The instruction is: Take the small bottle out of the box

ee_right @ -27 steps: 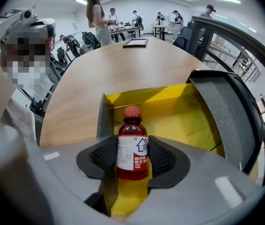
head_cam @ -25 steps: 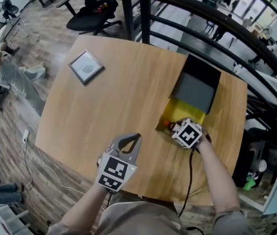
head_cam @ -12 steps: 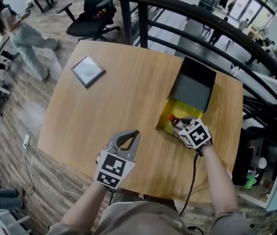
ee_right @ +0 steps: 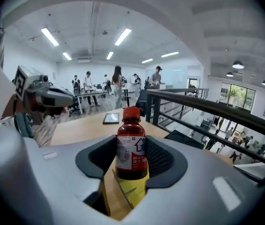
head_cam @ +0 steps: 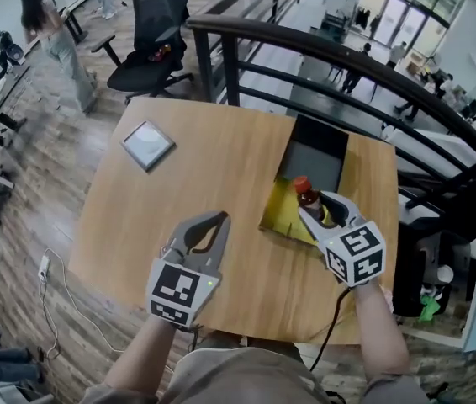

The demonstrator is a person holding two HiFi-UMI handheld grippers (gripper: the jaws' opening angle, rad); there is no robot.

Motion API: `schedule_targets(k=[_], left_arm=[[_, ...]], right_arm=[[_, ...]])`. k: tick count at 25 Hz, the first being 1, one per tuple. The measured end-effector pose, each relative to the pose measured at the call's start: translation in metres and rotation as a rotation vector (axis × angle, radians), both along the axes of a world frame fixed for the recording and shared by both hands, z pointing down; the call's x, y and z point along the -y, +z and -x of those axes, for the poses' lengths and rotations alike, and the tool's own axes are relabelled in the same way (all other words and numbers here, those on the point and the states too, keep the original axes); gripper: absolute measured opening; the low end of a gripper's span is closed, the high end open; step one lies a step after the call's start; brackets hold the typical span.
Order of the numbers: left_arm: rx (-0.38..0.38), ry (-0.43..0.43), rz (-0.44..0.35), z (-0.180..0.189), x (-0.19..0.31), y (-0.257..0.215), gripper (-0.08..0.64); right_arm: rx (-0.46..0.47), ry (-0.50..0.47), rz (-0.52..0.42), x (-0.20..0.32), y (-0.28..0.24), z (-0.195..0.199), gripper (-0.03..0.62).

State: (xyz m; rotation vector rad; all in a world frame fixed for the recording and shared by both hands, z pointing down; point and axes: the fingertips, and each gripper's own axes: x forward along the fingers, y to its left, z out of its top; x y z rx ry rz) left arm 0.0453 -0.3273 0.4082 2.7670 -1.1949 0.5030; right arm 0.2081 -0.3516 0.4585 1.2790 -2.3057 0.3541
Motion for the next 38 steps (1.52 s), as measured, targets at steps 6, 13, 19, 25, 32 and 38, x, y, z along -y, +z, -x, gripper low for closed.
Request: schedule_targets(k=[6, 13, 19, 25, 32, 38], left_arm=[[-0.045, 0.007, -0.102, -0.004, -0.015, -0.051, 0.002], [-0.091, 0.006, -0.180, -0.003, -0.039, -0.096, 0.002], [-0.124, 0.020, -0.209, 0.000, -0.055, -0.117, 0.002], [-0.142, 0.038, -0.198, 0.002, -0.069, -0.122, 0.002], [-0.148, 0.037, -0.168, 0.005, -0.076, -0.113, 0.002], [-0.148, 0.039, -0.156, 0.002, -0.074, -0.111, 0.002]], right_arm=[[0.139, 0.090, -0.237, -0.032, -0.093, 0.001, 0.199], [0.248, 0.151, -0.419, -0.078, -0.164, 0.001, 0.201], [0.265, 0.181, -0.505, -0.113, -0.189, 0.002, 0.200], [0.321, 0.212, -0.543, -0.139, -0.197, 0.005, 0.201], [0.354, 0.211, -0.470, -0.144, -0.174, 0.013, 0.199], [0.316, 0.180, -0.475, -0.144, -0.167, 0.024, 0.199]])
